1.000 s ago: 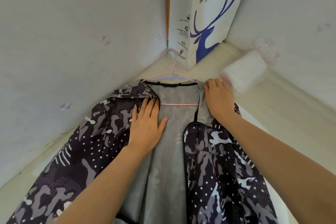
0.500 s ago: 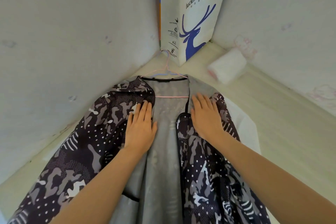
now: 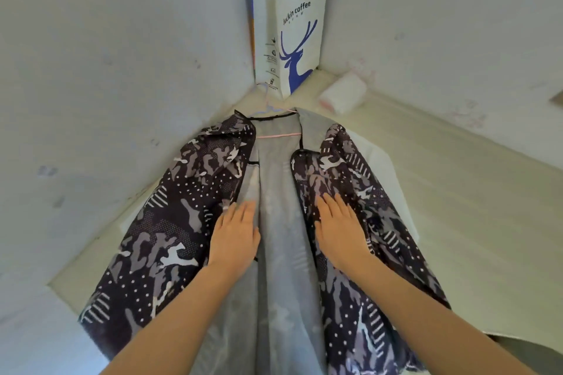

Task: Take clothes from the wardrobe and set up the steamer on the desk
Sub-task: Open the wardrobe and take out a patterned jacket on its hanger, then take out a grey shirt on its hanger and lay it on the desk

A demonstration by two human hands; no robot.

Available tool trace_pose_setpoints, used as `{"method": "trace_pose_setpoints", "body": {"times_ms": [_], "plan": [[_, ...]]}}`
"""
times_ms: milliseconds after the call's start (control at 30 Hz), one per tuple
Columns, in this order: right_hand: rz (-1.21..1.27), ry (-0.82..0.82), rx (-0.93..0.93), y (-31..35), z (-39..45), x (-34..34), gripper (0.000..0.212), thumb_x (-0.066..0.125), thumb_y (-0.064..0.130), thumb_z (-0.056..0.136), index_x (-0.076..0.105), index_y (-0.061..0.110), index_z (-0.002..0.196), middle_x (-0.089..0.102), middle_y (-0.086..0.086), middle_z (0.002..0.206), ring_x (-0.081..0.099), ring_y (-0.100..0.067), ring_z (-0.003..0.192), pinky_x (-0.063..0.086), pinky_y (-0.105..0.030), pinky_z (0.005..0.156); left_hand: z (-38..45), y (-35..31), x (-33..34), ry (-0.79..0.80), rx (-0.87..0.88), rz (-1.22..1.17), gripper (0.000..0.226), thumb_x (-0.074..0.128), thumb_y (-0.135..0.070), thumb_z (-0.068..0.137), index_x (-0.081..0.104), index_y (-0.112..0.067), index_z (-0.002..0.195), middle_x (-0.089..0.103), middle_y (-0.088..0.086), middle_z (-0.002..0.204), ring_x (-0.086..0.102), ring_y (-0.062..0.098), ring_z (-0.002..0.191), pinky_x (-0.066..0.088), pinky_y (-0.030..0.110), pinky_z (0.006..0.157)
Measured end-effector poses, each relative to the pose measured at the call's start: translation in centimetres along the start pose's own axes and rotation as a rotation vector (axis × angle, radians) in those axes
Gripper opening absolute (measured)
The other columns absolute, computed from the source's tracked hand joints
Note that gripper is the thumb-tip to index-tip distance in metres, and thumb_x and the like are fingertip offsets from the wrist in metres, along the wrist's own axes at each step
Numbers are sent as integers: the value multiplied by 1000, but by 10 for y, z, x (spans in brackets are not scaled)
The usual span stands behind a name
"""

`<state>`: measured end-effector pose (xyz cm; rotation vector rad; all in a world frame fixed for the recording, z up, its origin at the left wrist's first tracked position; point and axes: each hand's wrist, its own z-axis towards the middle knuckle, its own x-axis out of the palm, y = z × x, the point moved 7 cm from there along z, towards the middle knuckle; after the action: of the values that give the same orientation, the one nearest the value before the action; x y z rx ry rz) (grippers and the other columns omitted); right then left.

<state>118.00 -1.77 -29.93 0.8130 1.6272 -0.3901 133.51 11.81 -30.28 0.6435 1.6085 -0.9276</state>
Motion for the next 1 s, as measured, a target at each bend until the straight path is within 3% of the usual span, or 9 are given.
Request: {"method": "trace_pose_setpoints", "body": {"times_ms": [167,433,600,733,900,1000], "plan": [[43,-94,76,7,-84,-10,54,45,25,98,33,5,146,39,-14,149,30,-34,141,29,-47,114,-53,-15,-9,53,117,-31,53,51,-24,94,41,-3,142,58,13,130,48,29,127,41,40,105],[100,-96,223,6,-206,-20,56,36,31,101,22,8,149,35,-11,150,25,-28,141,21,-39,118,-130,-73,-41,17,249,-221,31,54,-15,91,59,-8,120,67,11,98,59,31,99,51,44,79],[146,-103,378,-13,-285,-21,56,33,38,101,22,12,149,36,-7,149,30,-24,139,25,-37,116,-181,-136,-50,53,397,-289,26,53,-16,93,58,-14,118,66,9,94,62,28,90,51,43,76],[196,-175,504,-35,-356,-20,49,36,36,100,29,16,145,46,-3,140,39,-22,132,31,-34,112,-223,-192,-48,74,569,-273,18,55,-18,92,60,-16,108,62,2,83,58,22,83,49,36,63],[257,-209,680,-61,-456,-12,50,33,36,102,25,16,147,39,-3,147,31,-21,138,26,-33,114,-292,-266,-35,107,778,-267,25,69,-11,81,67,-13,107,63,1,78,61,21,75,45,30,57],[270,-248,772,-73,-524,-2,52,33,38,102,23,16,149,36,-2,149,31,-19,139,26,-31,113,-343,-304,-20,129,897,-256,27,67,-14,84,66,-14,111,65,0,81,61,19,76,44,27,59]]}}
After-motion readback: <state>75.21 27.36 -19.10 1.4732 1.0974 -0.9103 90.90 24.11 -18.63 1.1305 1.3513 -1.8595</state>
